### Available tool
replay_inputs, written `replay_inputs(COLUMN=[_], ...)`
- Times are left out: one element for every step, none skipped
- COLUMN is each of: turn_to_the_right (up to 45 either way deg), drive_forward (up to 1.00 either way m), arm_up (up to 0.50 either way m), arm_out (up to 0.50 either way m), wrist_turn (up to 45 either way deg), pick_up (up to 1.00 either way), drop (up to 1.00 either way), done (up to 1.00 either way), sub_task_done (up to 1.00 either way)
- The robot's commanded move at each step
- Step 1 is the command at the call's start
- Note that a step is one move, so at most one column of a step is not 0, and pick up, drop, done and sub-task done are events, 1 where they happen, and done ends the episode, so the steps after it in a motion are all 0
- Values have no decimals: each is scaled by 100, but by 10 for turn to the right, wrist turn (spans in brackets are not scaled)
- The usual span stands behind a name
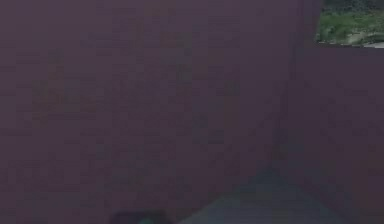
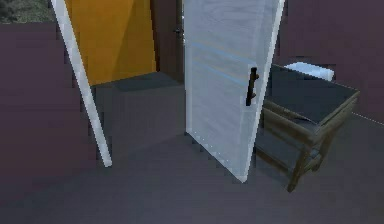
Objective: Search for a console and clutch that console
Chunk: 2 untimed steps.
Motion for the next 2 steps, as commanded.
replay_inputs(turn_to_the_right=[90,0], drive_forward=[0,30], arm_up=[0,0], arm_out=[0,0], wrist_turn=[0,0], pick_up=[0,0], drop=[0,0], done=[0,0], sub_task_done=[0,0])
